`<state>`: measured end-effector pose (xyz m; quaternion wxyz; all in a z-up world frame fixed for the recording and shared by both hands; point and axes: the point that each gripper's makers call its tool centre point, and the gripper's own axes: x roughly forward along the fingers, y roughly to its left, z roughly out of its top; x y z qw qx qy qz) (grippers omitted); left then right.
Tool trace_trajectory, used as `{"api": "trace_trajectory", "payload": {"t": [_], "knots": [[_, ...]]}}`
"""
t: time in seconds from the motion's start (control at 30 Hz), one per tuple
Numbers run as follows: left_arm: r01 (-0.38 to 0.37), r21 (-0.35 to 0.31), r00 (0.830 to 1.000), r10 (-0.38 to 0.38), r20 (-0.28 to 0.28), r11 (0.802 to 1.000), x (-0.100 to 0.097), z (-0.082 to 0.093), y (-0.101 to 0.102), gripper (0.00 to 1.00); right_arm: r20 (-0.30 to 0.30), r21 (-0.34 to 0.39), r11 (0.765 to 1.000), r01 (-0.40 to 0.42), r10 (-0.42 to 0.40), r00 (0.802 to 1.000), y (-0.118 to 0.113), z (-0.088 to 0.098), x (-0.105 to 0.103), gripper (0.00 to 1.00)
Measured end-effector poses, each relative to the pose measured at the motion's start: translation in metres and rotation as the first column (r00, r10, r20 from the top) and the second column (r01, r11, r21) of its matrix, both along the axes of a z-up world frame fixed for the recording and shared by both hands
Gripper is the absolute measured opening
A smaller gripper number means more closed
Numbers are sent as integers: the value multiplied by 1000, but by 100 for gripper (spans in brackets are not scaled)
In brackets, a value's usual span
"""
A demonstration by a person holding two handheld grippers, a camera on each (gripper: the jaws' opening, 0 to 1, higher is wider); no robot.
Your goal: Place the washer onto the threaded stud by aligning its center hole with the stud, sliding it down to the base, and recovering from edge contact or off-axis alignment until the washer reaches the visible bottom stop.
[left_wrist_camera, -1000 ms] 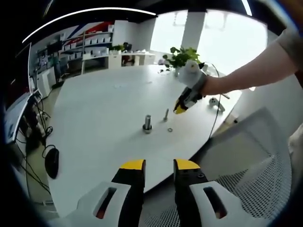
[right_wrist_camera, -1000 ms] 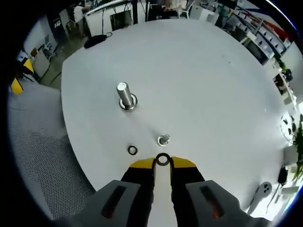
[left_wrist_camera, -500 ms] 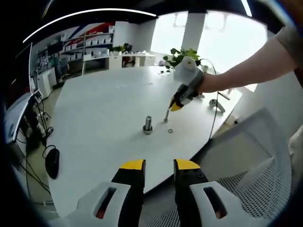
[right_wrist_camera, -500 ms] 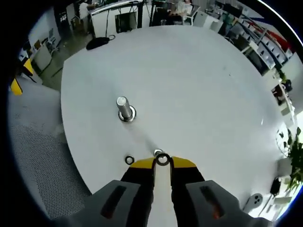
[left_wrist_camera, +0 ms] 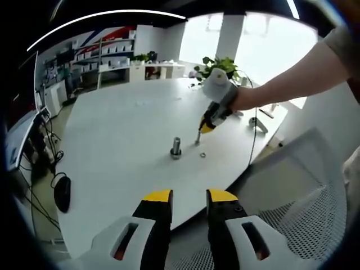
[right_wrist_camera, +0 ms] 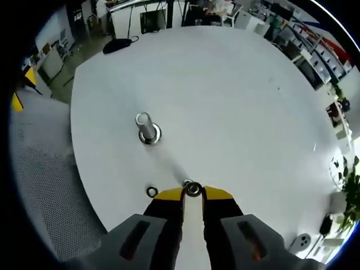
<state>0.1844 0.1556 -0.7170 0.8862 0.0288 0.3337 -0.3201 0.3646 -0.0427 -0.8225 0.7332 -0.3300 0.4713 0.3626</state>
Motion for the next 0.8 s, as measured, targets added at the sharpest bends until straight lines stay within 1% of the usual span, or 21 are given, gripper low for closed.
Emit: {"api": "trace_trajectory", "payload": {"t": [0.17, 0.33, 0.4, 0.5, 0.67, 0.8], "knots": [[1, 2, 1000, -1, -3, 1000, 0, -1, 0, 21, -15, -16, 1000, -9, 9, 1000, -1, -6, -1, 14], [0, 3, 1000, 0, -5, 1000, -1, -1, 0, 21, -31, -32, 999, -12, 11, 999, -1, -16, 0, 14], [0, 4, 1000, 0, -6, 1000, -1, -1, 0, 21, -46, -37, 999, -9, 7, 999, -1, -21, -1, 14], [-2, 5, 1000, 2, -8, 1000, -1, -2, 1, 21, -61, -52, 998, -26, 23, 998, 0, -29, -2, 15], [-2, 9, 1000, 2, -15, 1000, -2, -3, 1, 21, -82, -56, 998, -21, 16, 997, 1, -39, -5, 15], [0, 11, 1000, 1, -19, 1000, -2, -3, 1, 21, -87, -58, 998, -22, 17, 996, 1, -42, -5, 15]]}}
